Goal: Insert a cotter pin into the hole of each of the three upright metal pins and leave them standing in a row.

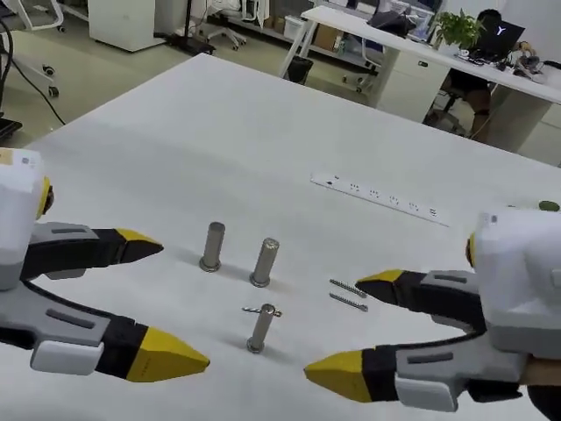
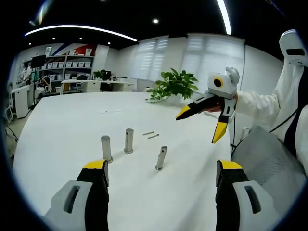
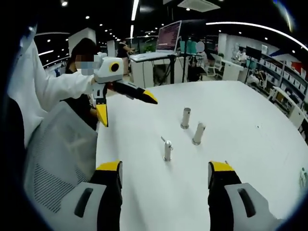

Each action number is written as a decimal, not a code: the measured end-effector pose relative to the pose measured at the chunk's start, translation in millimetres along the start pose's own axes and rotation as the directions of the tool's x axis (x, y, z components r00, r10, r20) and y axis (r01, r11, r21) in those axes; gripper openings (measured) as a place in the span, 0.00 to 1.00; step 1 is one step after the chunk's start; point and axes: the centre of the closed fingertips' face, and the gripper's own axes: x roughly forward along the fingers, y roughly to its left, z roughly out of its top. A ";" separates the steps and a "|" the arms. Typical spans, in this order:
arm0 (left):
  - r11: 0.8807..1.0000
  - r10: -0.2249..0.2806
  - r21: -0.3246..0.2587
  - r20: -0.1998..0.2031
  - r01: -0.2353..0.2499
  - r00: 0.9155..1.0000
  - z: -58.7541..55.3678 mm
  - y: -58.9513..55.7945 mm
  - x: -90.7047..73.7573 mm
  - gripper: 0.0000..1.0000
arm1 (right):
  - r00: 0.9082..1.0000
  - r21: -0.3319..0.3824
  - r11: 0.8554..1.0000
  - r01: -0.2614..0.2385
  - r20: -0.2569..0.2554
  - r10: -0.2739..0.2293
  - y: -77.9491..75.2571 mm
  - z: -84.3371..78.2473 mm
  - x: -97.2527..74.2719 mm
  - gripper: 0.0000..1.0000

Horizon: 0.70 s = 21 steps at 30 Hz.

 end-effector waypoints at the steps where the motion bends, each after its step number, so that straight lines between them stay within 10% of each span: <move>1: 1.000 0.001 0.001 0.001 -0.001 1.000 0.4 0.1 0.2 0.92 | 1.000 0.018 1.000 0.012 -0.010 -0.012 -0.9 -5.6 -1.0 0.72; 8: 1.000 0.005 0.015 -0.003 -0.005 1.000 1.6 5.5 0.2 0.91 | 0.992 0.057 0.990 0.128 -0.006 -0.128 -9.4 -25.6 -8.2 0.83; 21: 0.998 0.050 0.024 0.009 -0.050 0.999 6.0 33.4 -0.3 0.82 | 0.987 0.234 0.961 0.145 0.038 -0.158 -3.4 -39.2 -20.6 0.88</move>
